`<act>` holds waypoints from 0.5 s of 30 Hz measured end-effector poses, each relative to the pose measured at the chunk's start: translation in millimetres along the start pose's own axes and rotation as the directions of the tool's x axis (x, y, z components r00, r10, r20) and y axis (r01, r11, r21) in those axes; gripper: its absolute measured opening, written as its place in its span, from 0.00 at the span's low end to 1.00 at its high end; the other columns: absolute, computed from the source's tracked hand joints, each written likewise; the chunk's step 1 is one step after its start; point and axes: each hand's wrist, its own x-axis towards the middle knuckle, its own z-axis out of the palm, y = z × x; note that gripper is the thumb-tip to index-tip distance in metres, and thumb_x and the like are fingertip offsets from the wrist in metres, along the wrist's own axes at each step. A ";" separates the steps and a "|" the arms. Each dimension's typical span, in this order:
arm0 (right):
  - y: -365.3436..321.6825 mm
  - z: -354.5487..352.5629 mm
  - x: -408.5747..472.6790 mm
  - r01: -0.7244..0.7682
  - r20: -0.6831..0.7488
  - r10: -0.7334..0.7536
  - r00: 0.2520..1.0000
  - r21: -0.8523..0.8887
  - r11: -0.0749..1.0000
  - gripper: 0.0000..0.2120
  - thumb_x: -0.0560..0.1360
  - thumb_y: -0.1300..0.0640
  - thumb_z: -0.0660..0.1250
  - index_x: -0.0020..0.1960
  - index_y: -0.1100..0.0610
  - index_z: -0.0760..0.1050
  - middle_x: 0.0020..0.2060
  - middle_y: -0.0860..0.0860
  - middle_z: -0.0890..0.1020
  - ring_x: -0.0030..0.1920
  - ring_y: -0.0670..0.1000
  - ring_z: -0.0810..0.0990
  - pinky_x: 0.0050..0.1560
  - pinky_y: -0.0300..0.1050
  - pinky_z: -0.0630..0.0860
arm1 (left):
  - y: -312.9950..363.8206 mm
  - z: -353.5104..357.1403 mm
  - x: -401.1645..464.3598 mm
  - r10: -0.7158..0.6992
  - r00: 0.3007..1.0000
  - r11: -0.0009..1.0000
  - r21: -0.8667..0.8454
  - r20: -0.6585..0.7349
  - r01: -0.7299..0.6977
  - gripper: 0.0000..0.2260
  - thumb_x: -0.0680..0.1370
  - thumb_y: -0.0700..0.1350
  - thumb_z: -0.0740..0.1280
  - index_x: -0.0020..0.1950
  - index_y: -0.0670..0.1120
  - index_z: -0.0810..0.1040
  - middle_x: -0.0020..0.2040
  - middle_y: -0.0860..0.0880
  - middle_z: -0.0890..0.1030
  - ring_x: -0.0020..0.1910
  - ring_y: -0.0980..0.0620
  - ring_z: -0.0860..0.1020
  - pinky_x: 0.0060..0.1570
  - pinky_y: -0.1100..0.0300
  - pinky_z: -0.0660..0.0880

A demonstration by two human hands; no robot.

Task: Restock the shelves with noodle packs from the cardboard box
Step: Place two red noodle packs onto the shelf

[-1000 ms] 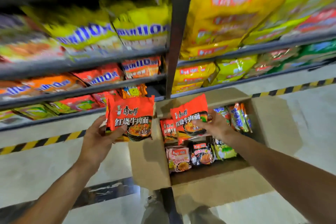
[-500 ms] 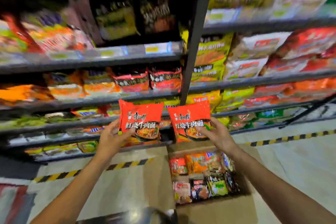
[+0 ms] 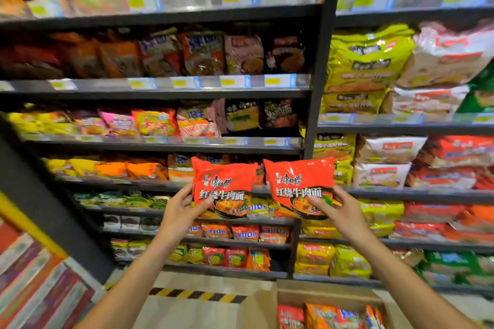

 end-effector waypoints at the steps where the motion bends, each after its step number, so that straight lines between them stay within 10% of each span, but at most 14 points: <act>1: -8.4 0.9 -0.6 0.012 0.018 -0.013 1.000 0.004 1.000 0.23 0.72 0.52 0.75 0.66 0.49 0.76 0.55 0.41 0.84 0.57 0.39 0.81 0.54 0.37 0.78 | 8.7 -6.0 -6.7 0.008 1.000 1.000 -0.005 -0.018 -0.008 0.30 0.71 0.52 0.78 0.71 0.53 0.73 0.60 0.52 0.83 0.61 0.53 0.80 0.60 0.49 0.78; 6: -47.4 15.2 8.0 0.127 0.093 -0.131 0.987 0.039 0.991 0.35 0.66 0.39 0.77 0.70 0.50 0.74 0.62 0.44 0.81 0.63 0.44 0.78 0.65 0.49 0.75 | 46.3 -38.7 -37.9 0.066 0.987 0.996 -0.048 -0.148 -0.074 0.28 0.72 0.48 0.77 0.71 0.51 0.74 0.59 0.52 0.84 0.59 0.54 0.81 0.61 0.50 0.78; 15: -127.9 92.2 7.2 0.260 0.206 -0.277 0.939 0.108 0.960 0.17 0.73 0.55 0.74 0.61 0.49 0.78 0.50 0.40 0.86 0.52 0.40 0.83 0.48 0.32 0.79 | 92.6 -110.5 -94.3 0.192 0.918 0.980 0.010 -0.346 -0.201 0.17 0.74 0.44 0.75 0.62 0.51 0.80 0.57 0.51 0.84 0.57 0.55 0.82 0.52 0.61 0.79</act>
